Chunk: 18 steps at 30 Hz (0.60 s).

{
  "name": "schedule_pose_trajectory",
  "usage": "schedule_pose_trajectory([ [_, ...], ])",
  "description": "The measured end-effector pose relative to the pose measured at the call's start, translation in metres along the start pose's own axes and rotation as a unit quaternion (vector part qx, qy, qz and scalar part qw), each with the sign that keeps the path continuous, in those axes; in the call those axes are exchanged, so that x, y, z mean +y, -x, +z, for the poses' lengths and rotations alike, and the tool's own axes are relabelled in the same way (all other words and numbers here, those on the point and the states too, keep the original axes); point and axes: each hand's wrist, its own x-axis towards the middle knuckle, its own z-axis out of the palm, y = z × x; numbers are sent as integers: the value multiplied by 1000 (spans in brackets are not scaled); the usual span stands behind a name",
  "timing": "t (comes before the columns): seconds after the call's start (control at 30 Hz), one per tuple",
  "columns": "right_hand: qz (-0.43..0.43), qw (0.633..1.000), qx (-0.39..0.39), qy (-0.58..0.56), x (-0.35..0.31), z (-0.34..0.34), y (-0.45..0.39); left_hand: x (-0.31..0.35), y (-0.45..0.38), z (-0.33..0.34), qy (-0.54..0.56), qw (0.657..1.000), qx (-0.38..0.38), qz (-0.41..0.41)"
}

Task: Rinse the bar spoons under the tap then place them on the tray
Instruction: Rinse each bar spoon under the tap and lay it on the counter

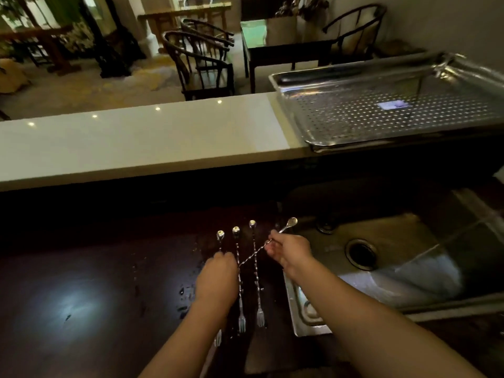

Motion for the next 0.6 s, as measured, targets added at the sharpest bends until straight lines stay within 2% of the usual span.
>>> schedule_pose_trajectory([
  [0.13,-11,996,48,-76,-28,-46,4,53,-13,0,36,998,57,16],
  [0.23,-19,987,76,-140,-47,-79,6,98,-13,5,152,980,127,16],
  [0.3,-24,981,90,-170,-57,-100,8,132,-12,15,257,960,107,10],
  [0.33,-29,978,96,-182,-62,-110,8,149,-13,21,338,939,61,-11],
  [0.37,-34,975,104,-192,-66,-120,9,166,-15,26,456,888,-4,-49],
  [0.43,-41,970,117,-209,-73,-138,11,198,-19,31,694,699,-102,-138],
  [0.47,-43,968,121,-217,-76,-148,13,212,-21,32,762,613,-115,-175],
  [0.5,-43,966,124,-224,-80,-157,14,225,-24,35,796,563,-107,-197],
  [0.53,-42,964,128,-230,-83,-166,15,237,-25,37,817,531,-91,-208],
  [0.6,-40,959,133,-248,-88,-183,18,259,-27,39,843,490,-63,-212],
])
